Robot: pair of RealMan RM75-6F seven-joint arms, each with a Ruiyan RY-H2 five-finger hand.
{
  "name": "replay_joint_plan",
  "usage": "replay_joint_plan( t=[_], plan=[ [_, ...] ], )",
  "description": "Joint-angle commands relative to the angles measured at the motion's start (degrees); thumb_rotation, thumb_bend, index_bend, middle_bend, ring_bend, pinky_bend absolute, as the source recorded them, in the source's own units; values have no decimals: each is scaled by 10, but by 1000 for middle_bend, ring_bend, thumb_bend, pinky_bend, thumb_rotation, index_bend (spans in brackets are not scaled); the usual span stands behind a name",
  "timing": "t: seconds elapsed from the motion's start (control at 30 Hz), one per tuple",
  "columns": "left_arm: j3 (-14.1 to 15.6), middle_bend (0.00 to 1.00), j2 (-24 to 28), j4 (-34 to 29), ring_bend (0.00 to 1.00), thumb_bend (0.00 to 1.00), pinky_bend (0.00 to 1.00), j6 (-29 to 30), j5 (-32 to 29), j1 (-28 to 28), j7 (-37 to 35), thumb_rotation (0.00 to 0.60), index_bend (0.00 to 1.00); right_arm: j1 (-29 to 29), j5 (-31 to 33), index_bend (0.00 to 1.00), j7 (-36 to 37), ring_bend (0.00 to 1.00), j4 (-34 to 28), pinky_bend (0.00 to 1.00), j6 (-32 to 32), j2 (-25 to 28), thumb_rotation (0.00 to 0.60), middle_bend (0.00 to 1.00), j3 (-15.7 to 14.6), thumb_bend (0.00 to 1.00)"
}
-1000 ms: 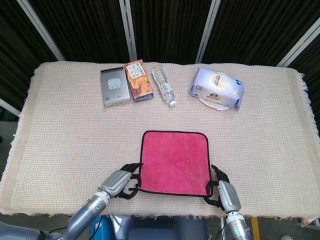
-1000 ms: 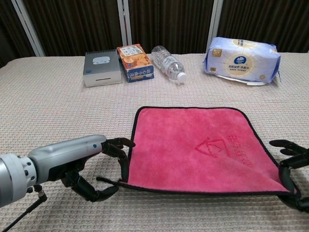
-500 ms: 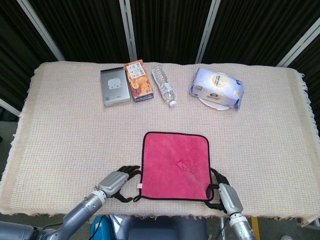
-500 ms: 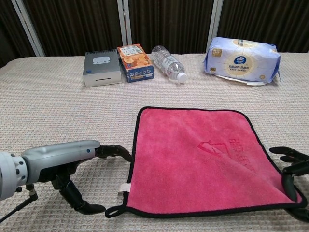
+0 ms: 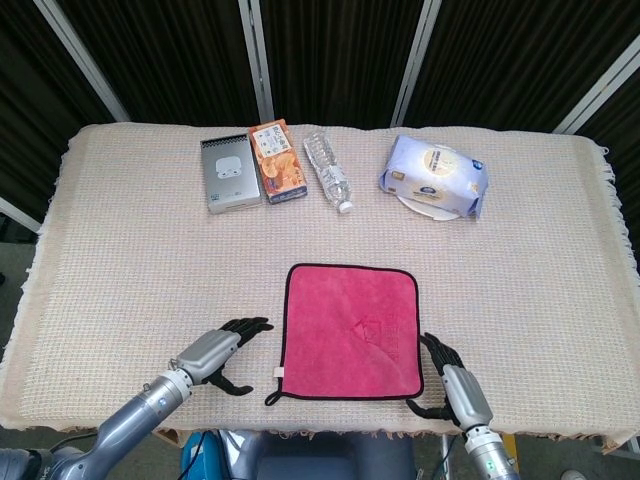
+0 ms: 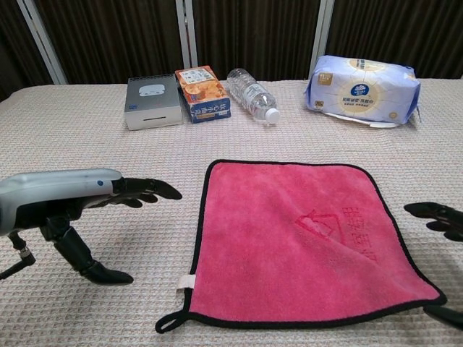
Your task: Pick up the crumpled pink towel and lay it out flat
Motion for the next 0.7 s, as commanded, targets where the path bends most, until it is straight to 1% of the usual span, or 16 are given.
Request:
replay_joint_plan(
  t=[0.03,0.17,0.33,0.47,0.6,0.7],
  plan=[
    [-9,0,25,-15,0,246,0,11,33,13,-29,600,75,-3,-11,0,-1,0,-5,0,10,7,600,0,5,221],
    [-21,0,56,-22,0,246,0,39,75,25,-50,600,72,-5,-17,0,6,0,-15,0,19,27,600,0,14,221],
    [-36,0,93,-30,0,246,0,56,98,34,-82,600,71,-9,-17,0,14,0,-15,0,36,49,600,0,31,221],
    [-38,0,109,-26,0,246,0,74,113,47,-96,600,71,-11,-16,0,35,0,-17,0,43,71,600,0,42,221],
    [-21,0,114,-9,0,246,0,126,150,77,-57,600,68,-8,-22,0,43,0,-18,0,36,93,600,0,45,222],
    [-3,0,102,15,0,241,0,205,181,121,5,600,60,2,-18,0,25,0,-22,0,18,117,600,0,47,221]
  ],
)
